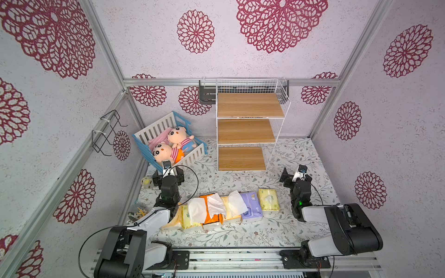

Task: Remove the tissue boxes from the shelf
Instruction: Reset both arms

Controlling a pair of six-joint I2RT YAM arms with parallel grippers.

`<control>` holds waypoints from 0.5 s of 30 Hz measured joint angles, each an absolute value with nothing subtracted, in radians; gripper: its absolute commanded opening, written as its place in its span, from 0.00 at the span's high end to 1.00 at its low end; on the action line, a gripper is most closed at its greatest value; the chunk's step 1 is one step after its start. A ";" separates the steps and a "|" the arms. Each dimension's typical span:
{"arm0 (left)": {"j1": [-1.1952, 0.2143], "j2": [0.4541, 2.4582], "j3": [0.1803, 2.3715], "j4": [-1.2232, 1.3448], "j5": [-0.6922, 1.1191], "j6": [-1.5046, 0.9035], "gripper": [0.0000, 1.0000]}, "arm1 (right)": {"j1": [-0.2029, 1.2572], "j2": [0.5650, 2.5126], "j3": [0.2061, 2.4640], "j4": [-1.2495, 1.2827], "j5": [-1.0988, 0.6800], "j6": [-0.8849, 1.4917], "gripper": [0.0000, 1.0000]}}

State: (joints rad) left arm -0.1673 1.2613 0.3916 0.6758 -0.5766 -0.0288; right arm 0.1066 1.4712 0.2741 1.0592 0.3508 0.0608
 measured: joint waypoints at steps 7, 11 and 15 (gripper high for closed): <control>-0.130 1.290 0.397 0.750 -0.543 -0.027 0.03 | 0.095 1.494 0.239 1.169 0.315 0.052 0.01; -0.102 1.311 0.408 0.764 -0.515 -0.007 0.03 | 0.081 1.523 0.181 1.299 0.281 0.047 0.01; -0.090 1.290 0.395 0.730 -0.500 -0.009 0.03 | 0.075 1.538 0.154 1.337 0.265 0.045 0.01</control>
State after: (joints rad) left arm -0.0898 1.2903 0.3950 0.7300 -0.4995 -0.0093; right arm 0.0750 1.5375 0.1535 1.3373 0.2646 0.0448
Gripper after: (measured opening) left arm 0.971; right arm 0.990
